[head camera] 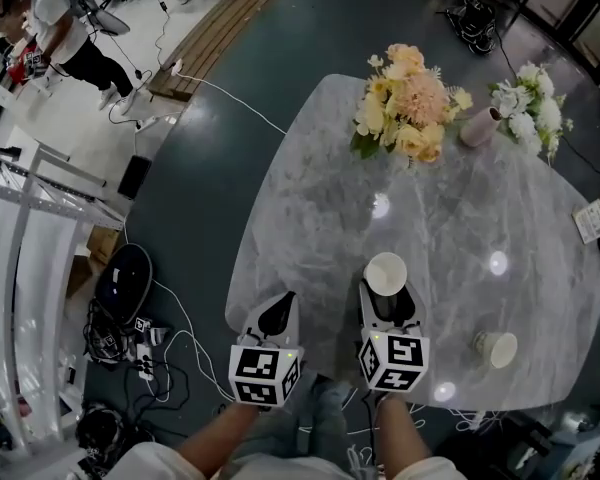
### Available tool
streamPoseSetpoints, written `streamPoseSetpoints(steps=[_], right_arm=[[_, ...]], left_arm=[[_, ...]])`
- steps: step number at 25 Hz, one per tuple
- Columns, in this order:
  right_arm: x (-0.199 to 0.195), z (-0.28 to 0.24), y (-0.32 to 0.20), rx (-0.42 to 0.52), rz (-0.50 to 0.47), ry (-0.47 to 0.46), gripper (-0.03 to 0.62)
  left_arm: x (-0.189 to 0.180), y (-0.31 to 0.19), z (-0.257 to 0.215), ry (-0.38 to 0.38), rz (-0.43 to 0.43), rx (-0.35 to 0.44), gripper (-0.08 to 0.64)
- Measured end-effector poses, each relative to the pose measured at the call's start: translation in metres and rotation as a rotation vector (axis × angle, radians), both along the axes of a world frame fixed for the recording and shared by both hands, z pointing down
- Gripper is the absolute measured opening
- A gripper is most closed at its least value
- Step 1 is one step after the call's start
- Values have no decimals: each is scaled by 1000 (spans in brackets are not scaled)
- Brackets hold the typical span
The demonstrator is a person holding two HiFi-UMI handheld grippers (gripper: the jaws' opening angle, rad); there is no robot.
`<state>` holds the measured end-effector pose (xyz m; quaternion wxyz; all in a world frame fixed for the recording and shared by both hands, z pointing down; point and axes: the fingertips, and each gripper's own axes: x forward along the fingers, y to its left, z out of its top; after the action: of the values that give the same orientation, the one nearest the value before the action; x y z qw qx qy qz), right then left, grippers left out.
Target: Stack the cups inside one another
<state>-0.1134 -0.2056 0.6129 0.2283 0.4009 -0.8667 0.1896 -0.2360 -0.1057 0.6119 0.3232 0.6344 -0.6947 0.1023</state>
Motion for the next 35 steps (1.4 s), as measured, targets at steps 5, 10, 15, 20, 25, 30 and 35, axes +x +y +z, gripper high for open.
streamPoseSetpoints(steps=[5, 10, 15, 20, 25, 30, 35], right_arm=[[2, -6, -1, 8, 11, -18, 236], [7, -17, -1, 27, 21, -35, 236], [19, -30, 1, 39, 32, -43, 236], [37, -46, 4, 52, 48, -52, 236], [62, -64, 5, 78, 76, -55, 236], [92, -80, 10, 96, 117, -65, 236], [119, -98, 16, 112, 154, -73, 236]], left_arm=[[3, -1, -2, -3, 2, 5, -5], [10, -1, -8, -5, 9, 15, -5], [21, 0, -17, -6, 20, 29, -5], [38, -2, -30, -15, 54, 52, -5], [59, -9, -46, -9, 87, 88, -5], [83, -15, -62, -13, 128, 124, -5], [103, -18, -82, -25, 158, 158, -5]])
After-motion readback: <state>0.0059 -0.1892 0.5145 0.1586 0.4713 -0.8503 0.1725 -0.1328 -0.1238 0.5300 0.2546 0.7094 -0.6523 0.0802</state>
